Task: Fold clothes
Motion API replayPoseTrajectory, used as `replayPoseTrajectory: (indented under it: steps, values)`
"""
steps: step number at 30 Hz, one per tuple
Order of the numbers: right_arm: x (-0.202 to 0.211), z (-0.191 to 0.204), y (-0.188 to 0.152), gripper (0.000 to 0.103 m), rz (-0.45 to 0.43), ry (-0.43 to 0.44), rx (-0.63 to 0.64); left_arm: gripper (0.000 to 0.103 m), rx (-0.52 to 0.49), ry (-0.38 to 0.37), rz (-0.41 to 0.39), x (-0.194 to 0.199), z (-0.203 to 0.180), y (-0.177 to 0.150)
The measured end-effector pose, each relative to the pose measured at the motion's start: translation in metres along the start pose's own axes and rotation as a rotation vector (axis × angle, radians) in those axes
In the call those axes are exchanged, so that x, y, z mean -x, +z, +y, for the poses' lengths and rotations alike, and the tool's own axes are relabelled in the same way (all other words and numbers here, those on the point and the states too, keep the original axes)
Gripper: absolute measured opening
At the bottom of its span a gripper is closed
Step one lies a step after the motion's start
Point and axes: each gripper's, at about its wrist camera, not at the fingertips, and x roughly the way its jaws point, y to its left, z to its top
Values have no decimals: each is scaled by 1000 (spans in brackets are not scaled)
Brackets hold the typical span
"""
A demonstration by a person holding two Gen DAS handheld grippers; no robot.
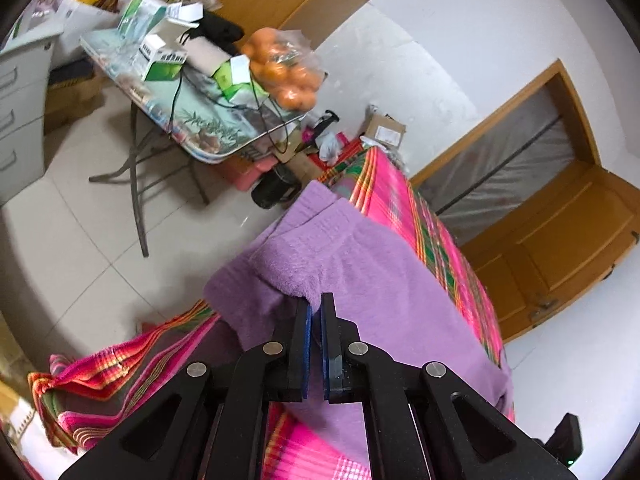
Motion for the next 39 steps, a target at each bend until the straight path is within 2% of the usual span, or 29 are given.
replayPoseTrajectory:
  steps: [7, 13, 21, 24, 28, 34, 37, 39]
  values:
    - [24, 21, 9, 4, -55, 24, 62, 4, -63, -18, -65, 22, -15, 7]
    - [-2, 25, -6, 4, 8, 62, 58, 4, -12, 38, 7, 1, 16, -5]
    - [0, 23, -5, 4, -2, 68, 66, 1, -28, 56, -87, 30, 18, 6]
    - [-3, 23, -8, 8, 12, 84, 72, 1, -23, 72, -69, 32, 25, 2]
    - [10, 18, -2, 13, -23, 133, 59, 1, -68, 78, -52, 35, 13, -7]
    - [27, 9, 12, 14, -97, 207, 12, 8, -203, 20, -58, 32, -34, -13]
    - [13, 7, 18, 14, -96, 198, -35, 10, -248, 20, -9, 11, -47, -17]
    - [-2, 8, 19, 14, -75, 187, -60, 10, -239, 39, 36, -5, -42, -20]
